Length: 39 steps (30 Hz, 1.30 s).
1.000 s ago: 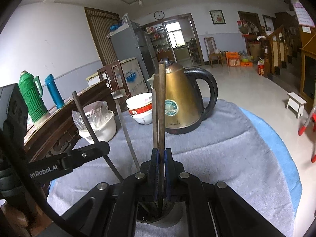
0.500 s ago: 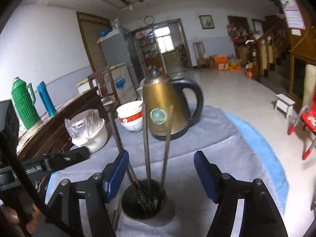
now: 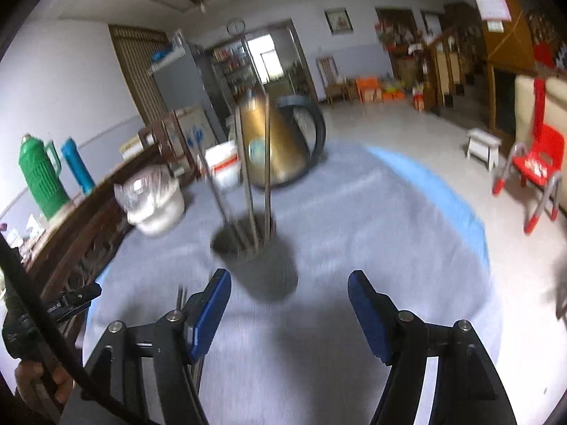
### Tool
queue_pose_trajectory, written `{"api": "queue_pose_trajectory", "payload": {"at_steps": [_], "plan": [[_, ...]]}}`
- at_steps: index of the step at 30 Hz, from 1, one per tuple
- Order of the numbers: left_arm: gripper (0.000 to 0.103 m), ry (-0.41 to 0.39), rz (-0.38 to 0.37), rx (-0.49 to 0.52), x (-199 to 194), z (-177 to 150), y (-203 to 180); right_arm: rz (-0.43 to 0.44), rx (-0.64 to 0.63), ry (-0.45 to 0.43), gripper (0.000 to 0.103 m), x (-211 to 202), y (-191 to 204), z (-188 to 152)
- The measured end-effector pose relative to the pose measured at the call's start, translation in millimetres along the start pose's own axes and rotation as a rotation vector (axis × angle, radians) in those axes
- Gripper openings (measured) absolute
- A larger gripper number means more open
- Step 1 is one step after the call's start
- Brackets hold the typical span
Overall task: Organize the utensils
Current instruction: 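Move both open grippers back over the remaining dark chopsticks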
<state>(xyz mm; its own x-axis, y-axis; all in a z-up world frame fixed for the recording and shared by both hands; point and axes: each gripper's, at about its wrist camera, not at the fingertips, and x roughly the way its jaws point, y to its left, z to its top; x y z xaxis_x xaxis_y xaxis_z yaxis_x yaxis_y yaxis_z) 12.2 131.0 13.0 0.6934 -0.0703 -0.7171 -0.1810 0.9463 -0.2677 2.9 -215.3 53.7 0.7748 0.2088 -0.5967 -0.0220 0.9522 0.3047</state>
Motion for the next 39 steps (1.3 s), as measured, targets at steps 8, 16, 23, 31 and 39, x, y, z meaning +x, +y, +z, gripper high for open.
{"api": "queue_pose_trajectory", "payload": {"at_steps": [8, 16, 23, 31, 39], "plan": [[0.072, 0.058, 0.068, -0.077, 5.4, -32.2, 40.3, 0.033, -0.031, 0.155, 0.072, 18.9, 27.2, -44.5], [0.072, 0.054, 0.073, -0.034, 1.3, -37.9, 30.4, 0.061, -0.054, 0.192, 0.072, 25.7, 39.3, -54.5], [0.072, 0.07, 0.074, 0.008, 1.7, -42.0, 20.8, 0.063, -0.022, 0.2, 0.072, 28.0, 30.6, -56.0], [0.072, 0.106, 0.097, 0.034, 3.5, -48.1, 16.5, 0.113, -0.028, 0.27, 0.072, 39.8, 32.7, -64.5], [0.072, 0.137, 0.095, 0.046, 7.6, -50.9, 16.0, 0.187, -0.041, 0.393, 0.071, 67.0, 54.4, -64.1]]}}
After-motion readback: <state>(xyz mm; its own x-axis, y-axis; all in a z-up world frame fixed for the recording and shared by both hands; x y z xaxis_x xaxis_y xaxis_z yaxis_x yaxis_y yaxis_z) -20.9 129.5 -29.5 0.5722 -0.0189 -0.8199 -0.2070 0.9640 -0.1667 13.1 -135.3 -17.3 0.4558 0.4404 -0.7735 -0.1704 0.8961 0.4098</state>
